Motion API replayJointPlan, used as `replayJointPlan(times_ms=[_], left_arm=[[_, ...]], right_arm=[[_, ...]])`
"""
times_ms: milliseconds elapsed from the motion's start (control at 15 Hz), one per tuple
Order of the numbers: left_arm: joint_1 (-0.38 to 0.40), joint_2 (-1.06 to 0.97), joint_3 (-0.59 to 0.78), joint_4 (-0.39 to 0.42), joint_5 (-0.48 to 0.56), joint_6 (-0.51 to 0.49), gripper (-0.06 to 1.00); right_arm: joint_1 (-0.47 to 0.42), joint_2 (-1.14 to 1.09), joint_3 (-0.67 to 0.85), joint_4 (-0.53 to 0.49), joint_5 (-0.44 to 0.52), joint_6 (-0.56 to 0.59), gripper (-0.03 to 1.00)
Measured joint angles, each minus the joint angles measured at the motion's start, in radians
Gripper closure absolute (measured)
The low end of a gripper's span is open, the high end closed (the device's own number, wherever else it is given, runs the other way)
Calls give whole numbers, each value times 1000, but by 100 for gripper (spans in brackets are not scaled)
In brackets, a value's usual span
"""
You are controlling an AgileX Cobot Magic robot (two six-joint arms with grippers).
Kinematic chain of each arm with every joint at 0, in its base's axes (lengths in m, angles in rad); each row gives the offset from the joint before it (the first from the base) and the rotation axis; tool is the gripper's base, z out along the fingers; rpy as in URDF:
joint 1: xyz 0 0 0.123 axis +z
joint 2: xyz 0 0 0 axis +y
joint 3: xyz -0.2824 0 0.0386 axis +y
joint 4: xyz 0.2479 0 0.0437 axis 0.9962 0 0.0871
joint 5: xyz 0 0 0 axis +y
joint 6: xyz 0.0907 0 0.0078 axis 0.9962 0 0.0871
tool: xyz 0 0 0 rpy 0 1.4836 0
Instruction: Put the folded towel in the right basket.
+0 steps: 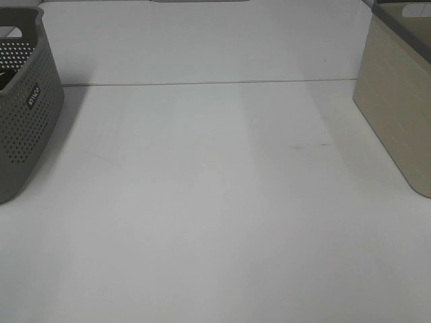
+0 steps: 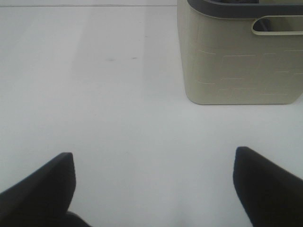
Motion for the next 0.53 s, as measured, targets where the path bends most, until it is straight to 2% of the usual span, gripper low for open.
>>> replayJointPlan(times_ms=[533], left_arm=[[0, 0, 0, 0, 0, 0, -4]], right_arm=[[0, 0, 0, 0, 0, 0, 13]])
